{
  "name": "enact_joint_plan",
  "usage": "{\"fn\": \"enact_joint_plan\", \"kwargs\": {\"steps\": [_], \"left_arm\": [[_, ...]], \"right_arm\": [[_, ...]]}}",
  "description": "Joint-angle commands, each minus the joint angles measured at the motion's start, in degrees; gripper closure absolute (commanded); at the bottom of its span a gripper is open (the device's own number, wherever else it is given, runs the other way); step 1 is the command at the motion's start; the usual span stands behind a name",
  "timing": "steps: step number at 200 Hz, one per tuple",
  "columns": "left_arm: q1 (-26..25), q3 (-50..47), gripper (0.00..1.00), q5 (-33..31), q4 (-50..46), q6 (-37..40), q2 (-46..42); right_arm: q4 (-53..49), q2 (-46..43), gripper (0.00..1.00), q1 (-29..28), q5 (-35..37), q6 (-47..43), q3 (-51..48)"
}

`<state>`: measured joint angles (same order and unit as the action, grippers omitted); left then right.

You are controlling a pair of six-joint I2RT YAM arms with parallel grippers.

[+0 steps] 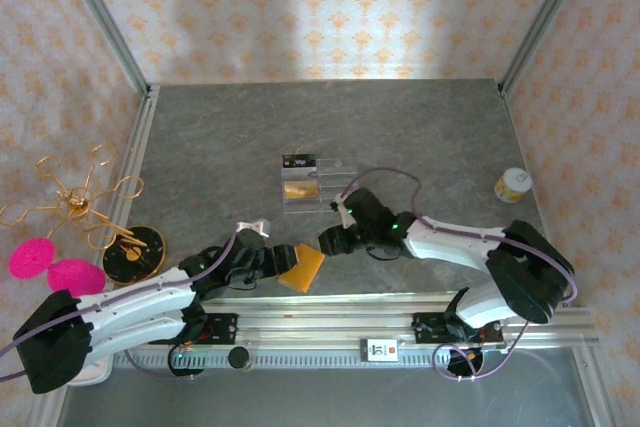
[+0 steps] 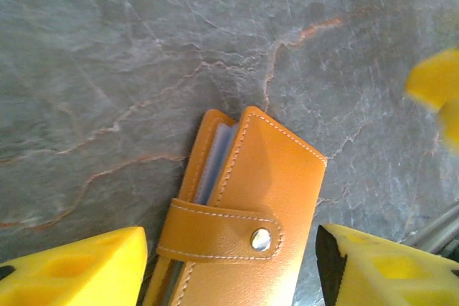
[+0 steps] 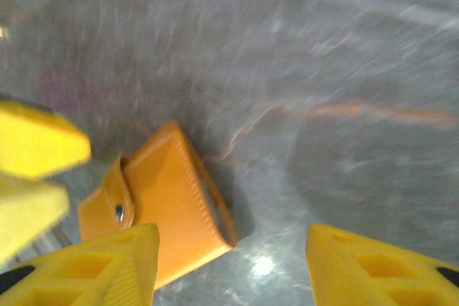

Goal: Take the credit cards out of the card holder

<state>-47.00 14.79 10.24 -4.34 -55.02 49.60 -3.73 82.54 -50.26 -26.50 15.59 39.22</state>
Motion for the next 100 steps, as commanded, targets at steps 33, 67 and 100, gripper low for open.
{"fn": "enact_joint_plan", "kwargs": {"steps": [33, 67, 100], "left_arm": [[0.0, 9.0, 0.13, -16.1, -15.9, 4.1, -9.3], [1.2, 13.1, 0.08, -21.3, -20.7, 7.4, -13.6], [3.0, 14.1, 0.1, -19.7, -21.6, 9.4, -15.0]], "right_arm": [[-5.2, 8.0, 0.32, -10.3, 12.7, -5.2, 9.2], [-8.4, 11.0, 0.3, -11.3, 16.0, -5.7, 12.8], [-10.5, 14.1, 0.31, -11.3, 16.9, -7.0, 14.5]]}}
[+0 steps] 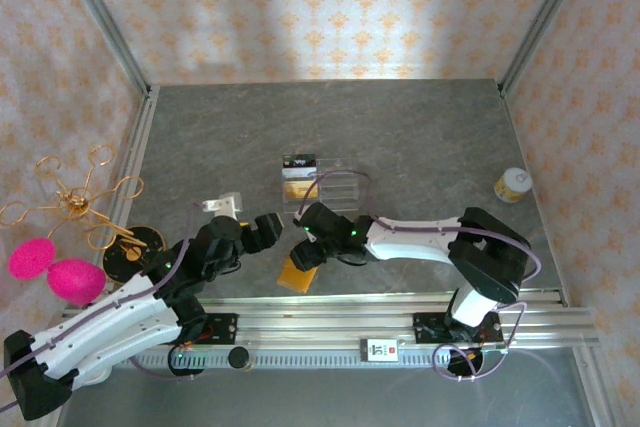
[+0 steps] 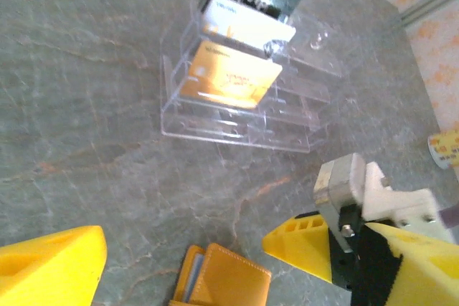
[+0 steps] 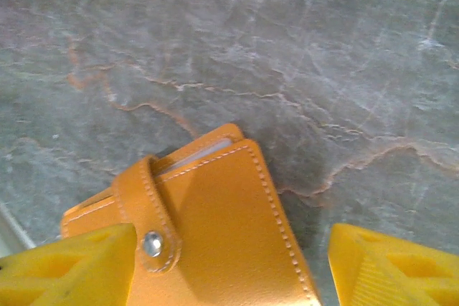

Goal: Take the credit cards out of the card holder

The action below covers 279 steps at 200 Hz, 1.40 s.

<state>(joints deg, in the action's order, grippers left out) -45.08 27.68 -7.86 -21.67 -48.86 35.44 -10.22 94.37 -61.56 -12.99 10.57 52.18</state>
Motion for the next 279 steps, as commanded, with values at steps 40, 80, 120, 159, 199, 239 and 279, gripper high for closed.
{"fn": "enact_joint_plan", "kwargs": {"steps": [40, 80, 120, 159, 199, 239, 279], "left_arm": [[1.4, -0.1, 0.12, 0.6, -2.9, 3.2, -0.6], [1.6, -1.0, 0.12, 1.8, -1.9, 3.3, -1.3], [1.7, -2.0, 0.12, 3.8, 0.4, 2.9, 0.0], [1.8, -2.8, 0.13, 5.4, 3.9, 3.3, 1.0], [1.9, -4.4, 0.13, 7.9, 8.7, 5.1, 3.1], [2.1, -7.8, 0.14, 12.1, 14.7, 5.8, 3.6], [2.2, -11.1, 0.16, 15.9, 19.0, 5.2, 2.8]], "right_arm": [[-6.3, 6.9, 0.45, 0.0, 0.2, -3.9, 4.0], [-6.6, 6.3, 0.81, -0.1, 0.3, -3.0, 3.8], [-3.3, 3.2, 1.0, 0.0, 0.0, 0.9, 2.7], [3.0, -9.2, 1.0, 2.2, 3.5, 16.0, -5.3], [0.9, -23.5, 1.0, 3.3, 11.6, 38.2, -15.4], [-5.8, -34.7, 1.0, -0.3, 23.2, 60.3, -23.1], [-10.0, -33.1, 1.0, -8.9, 33.1, 81.2, -22.8]]}}
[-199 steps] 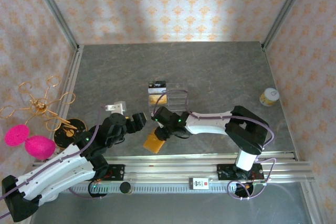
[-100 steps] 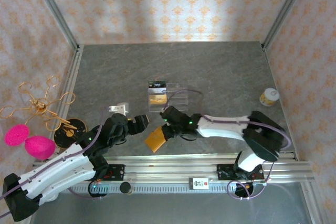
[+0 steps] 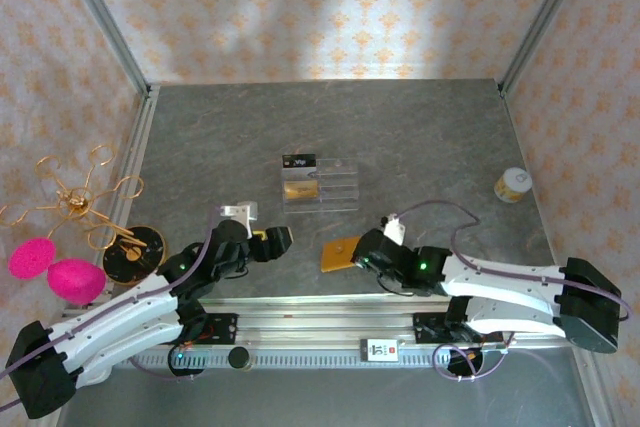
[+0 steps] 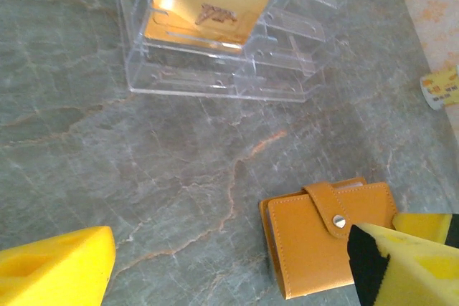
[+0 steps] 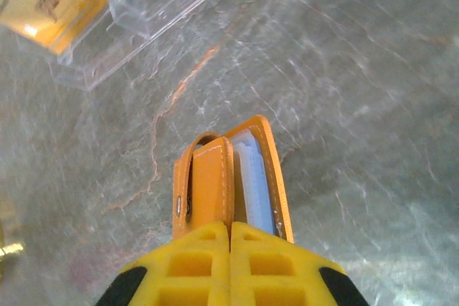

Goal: Take the credit cards out of the card holder

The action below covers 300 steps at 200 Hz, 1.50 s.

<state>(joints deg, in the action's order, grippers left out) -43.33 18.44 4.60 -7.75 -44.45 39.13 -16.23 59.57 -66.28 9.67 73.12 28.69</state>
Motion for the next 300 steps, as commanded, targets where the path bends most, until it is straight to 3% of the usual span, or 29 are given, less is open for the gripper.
{"fn": "enact_joint_plan", "kwargs": {"steps": [1, 25, 42, 64, 80, 101, 125, 139, 159, 190, 224, 264, 300], "left_arm": [[0.5, -1.9, 0.16, 3.5, 5.2, 0.8, -0.9], [0.5, -3.5, 0.15, 4.4, 5.6, 0.2, -2.3], [0.5, -4.7, 0.15, 5.1, 5.9, -0.5, -3.8], [0.4, -5.5, 0.15, 6.4, 5.4, -0.9, -5.7], [0.4, -6.0, 0.17, 6.9, 4.3, -1.1, -7.2], [0.1, -6.7, 0.21, 7.6, 3.2, -1.9, -8.9], [0.0, -6.7, 0.2, 6.4, 1.0, -3.0, -11.8], [0.1, -6.2, 0.17, 5.0, -0.2, -3.2, -13.9], [0.0, -5.4, 0.14, 3.7, -0.4, -3.5, -15.5], [0.1, -3.7, 0.13, 2.5, -0.4, -3.4, -14.1], [0.1, -3.1, 0.13, 1.3, -1.5, -2.9, -12.6], [0.1, -3.0, 0.13, 0.6, -1.6, -2.9, -11.8], [0.2, -2.6, 0.14, 0.7, -0.8, -2.6, -10.4]], "right_arm": [[-4.0, 2.0, 1.0, -4.4, 10.7, 19.2, 0.7], [-4.0, 7.8, 1.0, -8.8, 12.7, 30.3, 2.5], [0.7, 12.5, 1.0, -10.6, 11.5, 32.6, 3.2], [0.7, 16.0, 0.66, -11.7, 9.4, 29.4, 7.5], [-2.7, 15.7, 0.52, -12.9, 10.9, 27.1, 10.5], [-5.3, 12.9, 0.46, -13.2, 9.7, 23.3, 11.0], [-10.7, 8.5, 0.44, -11.7, 9.7, 13.3, 10.6], [-8.0, 5.5, 0.41, -7.5, 5.3, -2.8, 10.4], [-6.4, 7.8, 0.39, -0.5, -5.3, -22.1, 11.1], [-9.5, 15.3, 0.36, 2.1, -5.1, -39.3, 14.9], [-3.2, 16.2, 0.34, 5.4, -11.8, -46.8, 11.9], [-0.2, 19.7, 0.37, 6.9, -18.6, -50.2, 10.8], [0.4, 22.8, 0.41, 7.0, -20.6, -50.5, 10.0]]}}
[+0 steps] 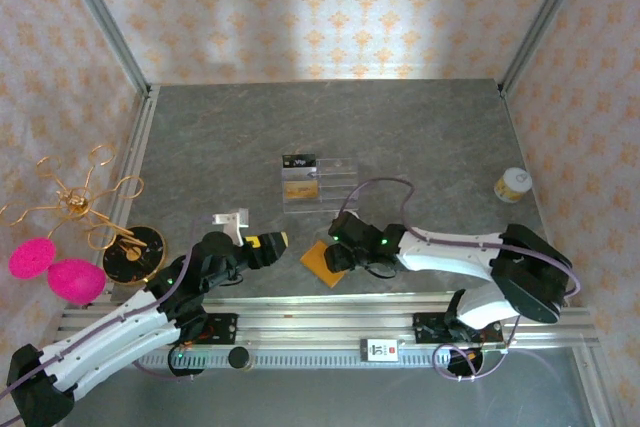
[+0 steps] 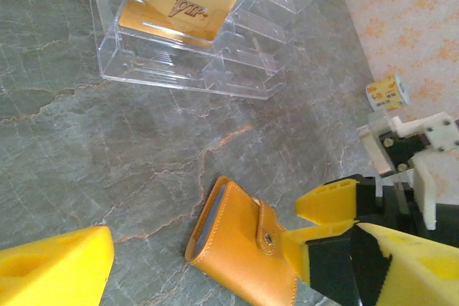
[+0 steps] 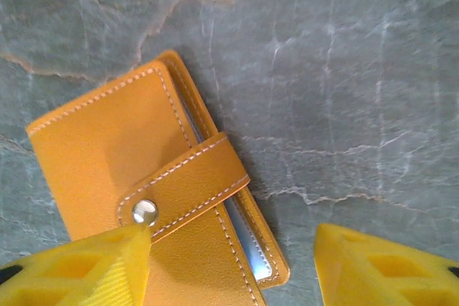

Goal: Take the credit cards out of the card holder

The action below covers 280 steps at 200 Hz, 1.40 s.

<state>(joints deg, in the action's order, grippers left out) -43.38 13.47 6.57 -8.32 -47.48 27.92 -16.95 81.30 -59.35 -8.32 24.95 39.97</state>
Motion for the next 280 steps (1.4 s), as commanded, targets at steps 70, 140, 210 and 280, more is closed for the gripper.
{"fn": "enact_joint_plan", "kwargs": {"steps": [70, 140, 210, 280], "left_arm": [[0.3, 2.5, 0.13, -1.1, 1.4, 1.0, 2.8], [0.2, -2.1, 0.13, 3.8, 11.3, -1.0, 6.0], [0.2, -0.9, 0.14, 2.6, 10.0, 0.2, 5.5], [0.2, 0.0, 0.14, 2.2, 10.1, 1.2, 7.5]], "right_arm": [[4.2, 4.6, 0.81, 0.1, -6.0, -1.4, -3.1], [10.7, -4.2, 1.0, 0.1, -1.1, 8.3, -4.8], [5.2, -4.9, 0.5, -1.9, 2.5, 10.1, -2.6], [6.9, 2.7, 0.42, -2.3, 1.6, 2.8, -1.7]]}}
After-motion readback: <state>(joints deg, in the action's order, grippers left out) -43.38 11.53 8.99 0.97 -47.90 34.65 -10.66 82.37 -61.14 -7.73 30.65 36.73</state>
